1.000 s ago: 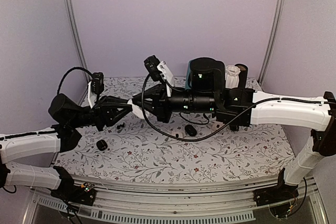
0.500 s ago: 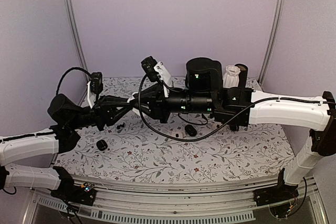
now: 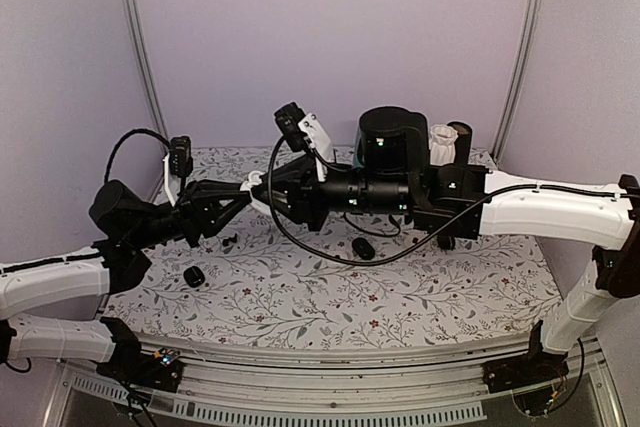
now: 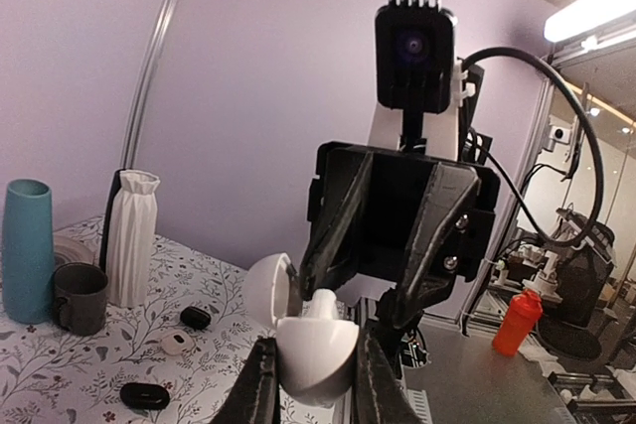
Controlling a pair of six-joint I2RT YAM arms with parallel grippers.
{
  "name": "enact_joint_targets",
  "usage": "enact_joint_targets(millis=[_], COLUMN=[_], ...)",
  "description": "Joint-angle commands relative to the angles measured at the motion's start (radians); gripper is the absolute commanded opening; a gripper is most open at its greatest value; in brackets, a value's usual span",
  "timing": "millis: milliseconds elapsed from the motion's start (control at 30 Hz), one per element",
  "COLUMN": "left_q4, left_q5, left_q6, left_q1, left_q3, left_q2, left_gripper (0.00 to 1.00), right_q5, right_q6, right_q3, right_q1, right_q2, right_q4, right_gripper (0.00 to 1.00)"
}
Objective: Insert the wireless bluetooth earbuds into the charging case
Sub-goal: Insert the left earbud into the left side groove of the charging case, then move the right earbud to the center of the board.
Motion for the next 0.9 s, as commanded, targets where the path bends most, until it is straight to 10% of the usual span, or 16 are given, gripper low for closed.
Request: enact_joint_targets(millis=[0,867], left_q4=[-0.022,-0.444], left_q5=[-0.042,-0.518], left_q6=[0.025,0.105], left_q1=[-0.010,0.040], left_q3=[-0.016,-0.051], left_q2=[-0.023,-0.354], left_gripper=[0.00,0.00], right_q5=[0.015,0.061], right_q6=[0.007,0.156], right_q3=[0.019,0.039], right_q1=[0.004,-0.235], right_q2=[-0.058,0.230], right_q4=[0.022,0.048], right_gripper=[0.29,0.33])
